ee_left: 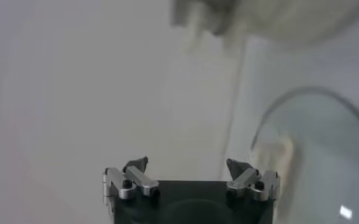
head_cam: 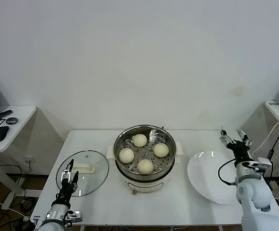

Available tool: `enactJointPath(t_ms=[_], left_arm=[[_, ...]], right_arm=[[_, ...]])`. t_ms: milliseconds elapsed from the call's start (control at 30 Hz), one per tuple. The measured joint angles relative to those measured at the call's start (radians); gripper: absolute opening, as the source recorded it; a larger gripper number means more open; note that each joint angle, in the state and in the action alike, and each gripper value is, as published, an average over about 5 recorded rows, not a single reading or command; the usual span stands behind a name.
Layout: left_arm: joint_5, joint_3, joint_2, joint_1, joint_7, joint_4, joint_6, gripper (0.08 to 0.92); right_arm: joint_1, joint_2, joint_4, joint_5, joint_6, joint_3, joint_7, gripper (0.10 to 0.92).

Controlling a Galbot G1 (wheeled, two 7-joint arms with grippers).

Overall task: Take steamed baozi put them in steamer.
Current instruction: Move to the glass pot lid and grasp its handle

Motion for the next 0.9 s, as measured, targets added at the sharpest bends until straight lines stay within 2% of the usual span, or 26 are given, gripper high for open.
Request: enactJointPath(t_ms=[300,900], left_arm=[[0.120,0.012,0.028,-0.086,0.001,0.128,0.019,0.823],[0.110,0.039,0.025,-0.191,0.012,0.252,0.029,0.823]], right_arm=[[-0.067,0.033,0.041,-0.002,0.015,0.037,0.013,0.823],[-0.109,0.075,0.055,-0.013,0.031,0.071,0.027,0.823]])
